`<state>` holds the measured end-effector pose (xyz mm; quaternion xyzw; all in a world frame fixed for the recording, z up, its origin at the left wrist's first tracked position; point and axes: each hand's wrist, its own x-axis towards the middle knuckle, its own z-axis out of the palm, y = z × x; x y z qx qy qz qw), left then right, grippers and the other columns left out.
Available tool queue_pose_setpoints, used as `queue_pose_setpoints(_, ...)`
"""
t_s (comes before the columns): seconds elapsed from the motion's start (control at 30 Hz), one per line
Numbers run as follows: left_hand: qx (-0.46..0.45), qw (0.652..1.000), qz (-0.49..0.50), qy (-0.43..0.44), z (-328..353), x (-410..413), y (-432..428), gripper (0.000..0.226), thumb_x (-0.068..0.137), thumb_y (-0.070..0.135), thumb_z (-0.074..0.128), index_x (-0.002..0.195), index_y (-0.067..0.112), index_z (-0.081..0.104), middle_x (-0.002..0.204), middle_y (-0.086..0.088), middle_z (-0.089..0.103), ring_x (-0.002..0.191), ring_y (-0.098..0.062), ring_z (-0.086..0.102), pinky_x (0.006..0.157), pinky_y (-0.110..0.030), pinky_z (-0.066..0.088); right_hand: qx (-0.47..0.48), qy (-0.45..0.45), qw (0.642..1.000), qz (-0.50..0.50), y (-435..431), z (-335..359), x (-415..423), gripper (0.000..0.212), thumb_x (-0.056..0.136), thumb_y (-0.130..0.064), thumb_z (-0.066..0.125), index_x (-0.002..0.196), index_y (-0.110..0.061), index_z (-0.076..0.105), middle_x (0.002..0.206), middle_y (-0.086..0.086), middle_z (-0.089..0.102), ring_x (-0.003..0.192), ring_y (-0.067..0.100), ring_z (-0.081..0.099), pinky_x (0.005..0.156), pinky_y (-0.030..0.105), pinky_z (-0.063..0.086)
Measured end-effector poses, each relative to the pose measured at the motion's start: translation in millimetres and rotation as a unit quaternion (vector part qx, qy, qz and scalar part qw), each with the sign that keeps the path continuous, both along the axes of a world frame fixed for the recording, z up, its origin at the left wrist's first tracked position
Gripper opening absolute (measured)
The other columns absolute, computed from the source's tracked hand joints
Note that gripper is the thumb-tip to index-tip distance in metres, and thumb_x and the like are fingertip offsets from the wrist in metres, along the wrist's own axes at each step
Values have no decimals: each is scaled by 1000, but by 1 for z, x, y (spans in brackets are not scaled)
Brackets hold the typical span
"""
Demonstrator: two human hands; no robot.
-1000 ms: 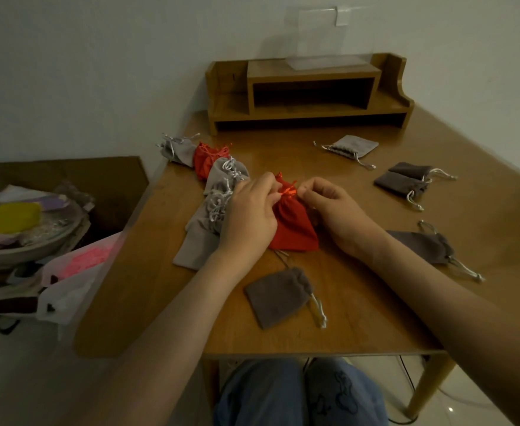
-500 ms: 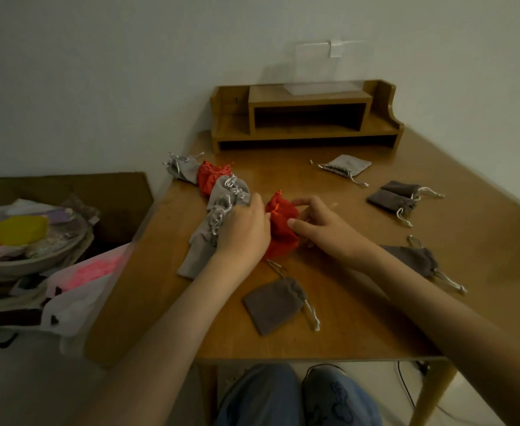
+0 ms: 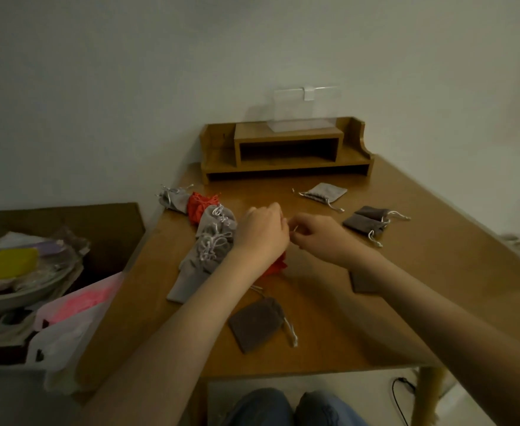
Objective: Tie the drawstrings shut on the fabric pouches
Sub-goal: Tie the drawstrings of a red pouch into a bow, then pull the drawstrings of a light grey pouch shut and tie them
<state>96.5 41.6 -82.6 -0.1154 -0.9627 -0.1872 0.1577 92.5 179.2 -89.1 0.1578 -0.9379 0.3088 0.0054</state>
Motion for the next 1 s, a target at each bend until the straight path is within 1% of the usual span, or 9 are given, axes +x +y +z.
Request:
queue_pose_setpoints(0.13, -6, 997, -16, -73, 3, -26, 20, 18, 99, 24, 43, 110, 15, 54, 94, -4, 61, 79, -20, 59, 67, -36, 52, 43, 33, 998, -38, 21, -1, -25, 18, 97, -23, 50, 112, -17, 58, 107, 0, 62, 88, 10, 54, 64, 17, 39)
queue_pose_setpoints(0.27, -16, 993, -25, -116, 6, -58, 42, 24, 99, 16, 42, 119, 17, 54, 102, -3, 60, 76, -18, 56, 54, -25, 38, 47, 38, 993, -102, 46, -9, -63, 24, 97, -18, 50, 119, -12, 57, 116, 6, 60, 99, 16, 56, 79, 22, 41)
queue_pose_setpoints(0.33, -18, 991, -27, -131, 3, -76, 52, 27, 99, 15, 41, 123, 17, 54, 102, -3, 60, 75, -18, 56, 55, -26, 39, 45, 32, 989, -139, 56, -14, -88, 30, 95, -16, 51, 124, -12, 53, 123, 7, 57, 108, 21, 55, 87, 27, 44)
queue_pose_setpoints(0.43, -9, 988, -35, -150, -1, -102, 63, 35, 98, 14, 43, 133, 18, 49, 110, -5, 59, 75, -17, 55, 53, -24, 38, 99, 34, 981, -163, 64, -20, -123, 46, 93, -21, 55, 136, -15, 41, 133, 11, 52, 117, 27, 52, 98, 38, 45)
queue_pose_setpoints(0.53, -18, 983, -48, -177, -2, -124, 73, 43, 98, 14, 46, 141, 20, 41, 132, -8, 49, 90, -22, 57, 62, -27, 43, 184, -2, 968, -170, 67, -31, -157, 55, 92, -33, 56, 140, -16, 36, 138, 12, 47, 123, 32, 46, 100, 42, 40)
queue_pose_setpoints(0.67, -5, 984, -47, -170, -9, -141, 75, 51, 95, 15, 53, 143, 21, 36, 142, -6, 40, 122, -26, 46, 94, -38, 48, 227, 33, 961, -152, 66, -36, -177, 27, 96, -21, 50, 121, -11, 53, 126, 11, 53, 114, 30, 49, 93, 37, 43)
queue_pose_setpoints(0.8, -6, 988, -60, -140, -16, -142, 68, 58, 95, 15, 53, 148, 21, 28, 148, -2, 32, 135, -24, 29, 108, -40, 33, 170, 66, 977, -111, 60, -35, -169, 17, 96, -15, 47, 111, -11, 55, 114, 7, 56, 100, 23, 54, 85, 31, 48)
queue_pose_setpoints(0.9, -42, 990, -63, -119, -12, -132, 61, 58, 99, 22, 48, 150, 23, 22, 155, -1, 22, 142, -24, 15, 115, -43, 16, 88, 75, 991, -67, 57, -23, -149, 7, 98, -18, 47, 101, -20, 53, 101, -1, 55, 83, 12, 51, 68, 20, 40)
queue_pose_setpoints(1.0, -111, 981, -34, -155, 2, -119, 50, 45, 100, 35, 43, 143, 25, 32, 147, -4, 34, 139, -27, 20, 112, -47, 13, 12, 61, 998, -32, 60, -4, -122, 12, 100, -18, 44, 96, -22, 54, 94, -6, 55, 80, 7, 50, 65, 17, 36)
